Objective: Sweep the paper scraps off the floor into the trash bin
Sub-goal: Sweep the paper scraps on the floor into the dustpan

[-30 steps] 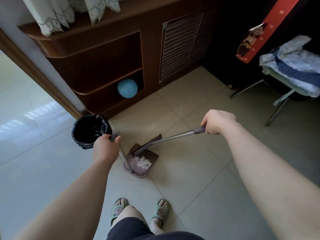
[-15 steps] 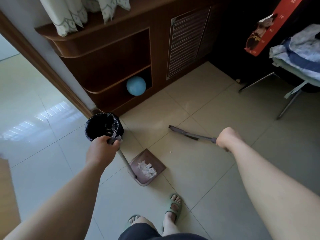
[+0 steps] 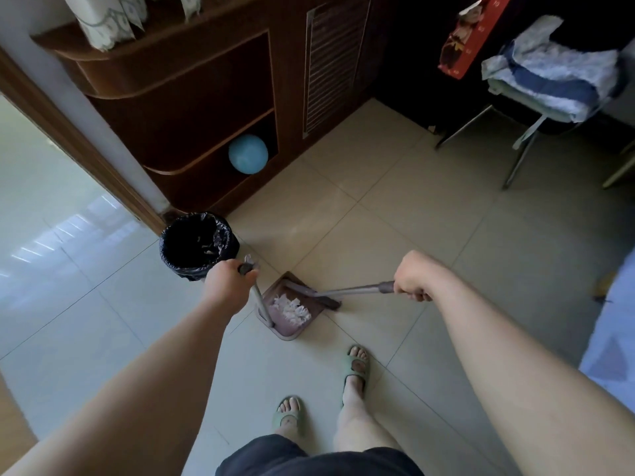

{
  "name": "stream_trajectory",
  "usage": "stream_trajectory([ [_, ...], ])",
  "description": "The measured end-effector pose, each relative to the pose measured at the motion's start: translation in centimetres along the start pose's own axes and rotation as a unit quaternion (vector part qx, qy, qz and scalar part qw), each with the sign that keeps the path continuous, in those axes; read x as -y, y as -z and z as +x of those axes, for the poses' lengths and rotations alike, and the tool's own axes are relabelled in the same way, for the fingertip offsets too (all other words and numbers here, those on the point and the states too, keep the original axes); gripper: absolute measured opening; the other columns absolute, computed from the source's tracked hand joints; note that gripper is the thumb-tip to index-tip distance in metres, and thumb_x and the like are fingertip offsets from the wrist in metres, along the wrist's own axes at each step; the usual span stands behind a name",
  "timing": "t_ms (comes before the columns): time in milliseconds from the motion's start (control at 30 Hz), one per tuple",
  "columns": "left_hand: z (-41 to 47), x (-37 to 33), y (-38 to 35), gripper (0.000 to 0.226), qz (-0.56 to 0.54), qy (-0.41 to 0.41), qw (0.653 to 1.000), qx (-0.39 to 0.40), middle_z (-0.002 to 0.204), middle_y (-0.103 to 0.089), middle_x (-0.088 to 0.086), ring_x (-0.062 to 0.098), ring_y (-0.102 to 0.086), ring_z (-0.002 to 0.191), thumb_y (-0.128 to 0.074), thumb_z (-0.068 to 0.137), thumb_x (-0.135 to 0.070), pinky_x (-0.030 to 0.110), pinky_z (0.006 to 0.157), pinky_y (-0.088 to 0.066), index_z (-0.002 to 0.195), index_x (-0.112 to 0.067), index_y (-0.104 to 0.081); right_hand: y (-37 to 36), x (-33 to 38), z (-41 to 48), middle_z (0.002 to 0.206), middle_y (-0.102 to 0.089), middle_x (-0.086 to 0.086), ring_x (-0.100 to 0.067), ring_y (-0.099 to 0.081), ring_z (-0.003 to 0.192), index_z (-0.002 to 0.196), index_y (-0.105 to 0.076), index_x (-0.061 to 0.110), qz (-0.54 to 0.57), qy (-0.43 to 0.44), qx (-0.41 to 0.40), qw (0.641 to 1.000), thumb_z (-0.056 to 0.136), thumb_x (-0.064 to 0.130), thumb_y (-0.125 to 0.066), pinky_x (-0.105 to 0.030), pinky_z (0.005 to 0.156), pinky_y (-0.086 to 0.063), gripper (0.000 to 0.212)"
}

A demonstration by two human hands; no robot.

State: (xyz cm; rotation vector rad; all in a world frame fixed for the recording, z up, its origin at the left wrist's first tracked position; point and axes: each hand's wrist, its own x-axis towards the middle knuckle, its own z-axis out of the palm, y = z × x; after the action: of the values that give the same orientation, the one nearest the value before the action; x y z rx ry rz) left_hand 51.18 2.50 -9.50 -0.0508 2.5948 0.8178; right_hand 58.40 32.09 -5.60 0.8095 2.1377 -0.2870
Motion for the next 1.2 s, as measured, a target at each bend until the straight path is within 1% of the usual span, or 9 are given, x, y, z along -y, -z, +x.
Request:
stream_trajectory([
  [100, -0.4, 1.4, 0.7, 0.030, -0.033, 0.009, 0.999, -0.010, 0.081, -0.068, 0.018, 0.034, -0.060, 0.071, -0.060, 0.092, -0.028, 0.034, 0.061, -0.044, 0.086, 0.000, -0.069, 0.2, -0.8, -1.6, 0.046, -0.059, -0.006, -0.022, -0.053, 0.046, 0.055, -0.063, 0.007, 0.036, -0.023, -0.049, 0.998, 0.073, 0.024, -0.067, -0.026, 0.055, -0.042, 0.026],
  [200, -1.8, 1.9, 1.8, 0.032, -0.046, 0.016, 0.998, -0.041, 0.068, -0.062, 0.017, 0.030, -0.053, 0.059, -0.058, 0.092, -0.029, 0.029, 0.052, -0.036, 0.080, 0.000, -0.065, 0.2, -2.0, -3.0, 0.040, -0.059, -0.002, -0.020, -0.056, 0.042, 0.052, -0.064, 0.006, 0.036, -0.047, -0.071, 0.996, 0.066, 0.026, -0.066, -0.025, 0.056, -0.044, 0.024],
  [467, -5.3, 4.3, 4.8, 0.029, 0.027, 0.027, 0.995, -0.093, 0.065, -0.066, 0.007, 0.027, -0.062, 0.061, -0.058, 0.080, -0.040, 0.028, 0.053, -0.045, 0.072, -0.013, -0.065, -2.1, -2.8, -4.5, 0.028, -0.048, 0.000, -0.015, -0.047, 0.037, 0.054, -0.055, 0.011, 0.098, -0.127, -0.098, 0.982, 0.080, 0.041, -0.068, -0.019, 0.051, -0.036, 0.042],
  [633, -7.5, 6.3, 5.3, 0.023, 0.078, 0.051, 0.991, -0.095, 0.067, -0.065, 0.001, 0.022, -0.060, 0.064, -0.060, 0.075, -0.044, 0.025, 0.054, -0.043, 0.073, -0.021, -0.063, -5.4, -4.4, -4.3, 0.051, -0.057, -0.005, -0.016, -0.051, 0.047, 0.057, -0.055, 0.011, 0.133, -0.134, -0.147, 0.971, 0.079, 0.029, -0.067, -0.016, 0.047, -0.033, 0.031],
  [733, -8.9, 7.1, 5.1, 0.025, 0.082, 0.054, 0.990, -0.099, 0.067, -0.066, 0.000, 0.022, -0.062, 0.066, -0.062, 0.075, -0.046, 0.025, 0.055, -0.043, 0.075, -0.021, -0.064, -7.8, -5.4, -4.2, 0.049, -0.057, -0.004, -0.015, -0.051, 0.043, 0.056, -0.056, 0.010, 0.128, -0.138, -0.154, 0.970, 0.080, 0.024, -0.063, -0.015, 0.045, -0.032, 0.029],
  [833, -10.5, 8.0, 4.3, 0.029, 0.094, 0.046, 0.990, -0.099, 0.067, -0.066, -0.001, 0.022, -0.063, 0.066, -0.061, 0.074, -0.050, 0.026, 0.056, -0.045, 0.073, -0.021, -0.065, -10.8, -6.5, -4.0, 0.037, -0.058, -0.005, -0.015, -0.053, 0.031, 0.065, -0.058, 0.007, 0.155, -0.149, -0.112, 0.970, 0.085, 0.019, -0.059, -0.015, 0.043, -0.039, 0.023],
  [933, -12.0, 9.0, 3.0, 0.033, 0.102, 0.040, 0.990, -0.092, 0.066, -0.066, -0.001, 0.023, -0.063, 0.065, -0.060, 0.073, -0.054, 0.026, 0.057, -0.045, 0.072, -0.021, -0.066, -14.2, -8.1, -3.2, 0.054, -0.067, -0.016, -0.020, -0.062, 0.039, 0.089, -0.057, 0.000, 0.189, -0.162, -0.045, 0.967, 0.092, 0.017, -0.057, -0.022, 0.038, -0.046, 0.017],
  [1033, -13.4, 9.6, 1.6, 0.034, 0.105, 0.034, 0.991, -0.078, 0.067, -0.065, 0.001, 0.025, -0.062, 0.065, -0.060, 0.074, -0.054, 0.026, 0.055, -0.043, 0.071, -0.021, -0.067, -17.5, -9.8, -3.5, 0.074, -0.068, -0.015, -0.021, -0.056, 0.050, 0.080, -0.055, 0.001, 0.209, -0.136, 0.007, 0.968, 0.096, 0.010, -0.048, -0.022, 0.039, -0.044, 0.019],
  [1200, -15.2, 10.8, 0.3, 0.029, 0.072, 0.038, 0.994, -0.069, 0.069, -0.065, 0.004, 0.027, -0.062, 0.067, -0.063, 0.076, -0.048, 0.029, 0.058, -0.045, 0.073, -0.020, -0.067, -21.5, -10.7, -5.6, 0.061, -0.051, -0.013, -0.019, -0.042, 0.051, 0.087, -0.059, 0.007, 0.237, -0.096, 0.026, 0.967, 0.088, -0.001, -0.050, -0.021, 0.043, -0.033, 0.013],
])
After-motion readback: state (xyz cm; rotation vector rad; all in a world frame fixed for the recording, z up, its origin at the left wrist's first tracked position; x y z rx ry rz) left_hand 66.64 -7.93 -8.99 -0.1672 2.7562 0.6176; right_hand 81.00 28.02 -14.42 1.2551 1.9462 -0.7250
